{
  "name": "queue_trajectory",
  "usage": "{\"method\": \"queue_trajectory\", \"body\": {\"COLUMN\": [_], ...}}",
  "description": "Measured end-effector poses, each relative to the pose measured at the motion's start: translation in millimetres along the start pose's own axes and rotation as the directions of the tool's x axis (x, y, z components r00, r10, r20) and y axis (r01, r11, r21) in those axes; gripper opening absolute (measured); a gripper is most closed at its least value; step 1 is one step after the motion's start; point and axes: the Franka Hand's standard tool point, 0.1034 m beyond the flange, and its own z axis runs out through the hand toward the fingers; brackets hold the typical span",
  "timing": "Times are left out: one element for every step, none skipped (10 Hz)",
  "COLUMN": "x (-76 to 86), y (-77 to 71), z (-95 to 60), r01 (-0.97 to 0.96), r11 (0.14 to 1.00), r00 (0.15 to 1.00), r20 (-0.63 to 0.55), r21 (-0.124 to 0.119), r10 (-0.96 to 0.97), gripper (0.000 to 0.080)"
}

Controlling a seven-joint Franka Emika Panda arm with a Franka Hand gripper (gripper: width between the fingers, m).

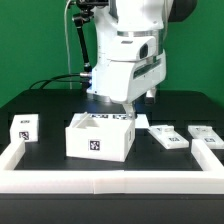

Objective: Assemble cabinet

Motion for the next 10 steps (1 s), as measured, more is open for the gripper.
{"method": "queue_trajectory", "body": {"x": [-0.8,-0.8,-0.9,-3.0,-11.5,-23.0,-30.8,-39.3,-48.0,-54.4], "y": [-1.3,-1.1,-1.3,-0.1,-3.8,-13.2,-18.4,-22.9,-28.7,-32.5], "z": [0.8,0.9,1.2,2.3,7.1,11.3,11.4,12.4,16.0,18.8], "r01": [-0.017,-0.017,-0.017,0.053,0.15,0.181,0.192,0.193,0.179,0.167], "r11": [1.0,1.0,1.0,0.999,0.988,0.983,0.981,0.98,0.983,0.986], "r00": [1.0,1.0,1.0,0.999,0.989,0.984,0.981,0.981,0.984,0.986], "r20": [0.003,0.003,0.004,0.002,0.003,0.008,0.01,0.01,0.011,0.012], "r21": [0.006,0.006,0.007,-0.011,-0.039,-0.036,-0.034,-0.039,-0.034,-0.025], "r10": [0.017,0.017,0.017,-0.053,-0.15,-0.181,-0.192,-0.192,-0.179,-0.167], "gripper": [0.0798,0.0798,0.0798,0.0798,0.0798,0.0798,0.0798,0.0798,0.0798,0.0798]}}
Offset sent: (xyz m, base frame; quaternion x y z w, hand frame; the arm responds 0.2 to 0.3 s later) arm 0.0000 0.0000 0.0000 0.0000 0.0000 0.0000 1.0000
